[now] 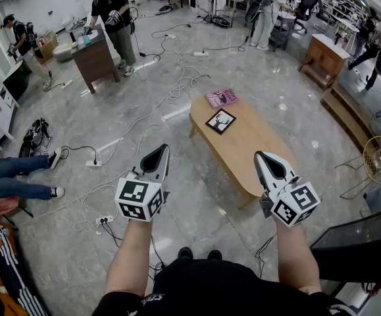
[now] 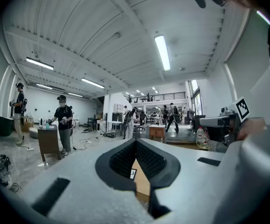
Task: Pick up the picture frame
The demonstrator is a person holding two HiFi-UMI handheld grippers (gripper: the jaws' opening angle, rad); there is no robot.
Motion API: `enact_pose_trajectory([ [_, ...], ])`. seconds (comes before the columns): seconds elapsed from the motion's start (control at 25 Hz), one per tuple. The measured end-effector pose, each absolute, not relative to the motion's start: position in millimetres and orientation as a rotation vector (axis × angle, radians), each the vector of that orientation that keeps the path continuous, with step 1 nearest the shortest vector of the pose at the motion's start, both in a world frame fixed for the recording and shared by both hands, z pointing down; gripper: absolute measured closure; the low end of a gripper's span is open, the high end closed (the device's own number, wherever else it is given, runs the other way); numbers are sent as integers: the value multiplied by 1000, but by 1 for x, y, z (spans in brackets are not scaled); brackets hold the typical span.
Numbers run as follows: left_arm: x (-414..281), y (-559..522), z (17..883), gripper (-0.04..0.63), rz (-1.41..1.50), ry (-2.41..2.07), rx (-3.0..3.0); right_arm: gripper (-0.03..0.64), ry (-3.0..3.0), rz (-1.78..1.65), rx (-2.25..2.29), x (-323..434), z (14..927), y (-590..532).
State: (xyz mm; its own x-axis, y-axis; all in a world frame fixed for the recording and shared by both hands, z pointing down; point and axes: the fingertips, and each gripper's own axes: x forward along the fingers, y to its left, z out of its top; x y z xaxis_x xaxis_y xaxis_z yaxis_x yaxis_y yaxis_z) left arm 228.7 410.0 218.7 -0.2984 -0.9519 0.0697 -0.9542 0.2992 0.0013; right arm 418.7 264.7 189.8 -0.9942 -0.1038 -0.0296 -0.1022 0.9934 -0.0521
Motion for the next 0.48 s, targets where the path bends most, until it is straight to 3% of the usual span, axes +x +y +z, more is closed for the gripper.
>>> enact_pose_trajectory([
  [0.48,191,440,234,588,16,-2498,1779,615,3127,-98,-143,383,202,285],
])
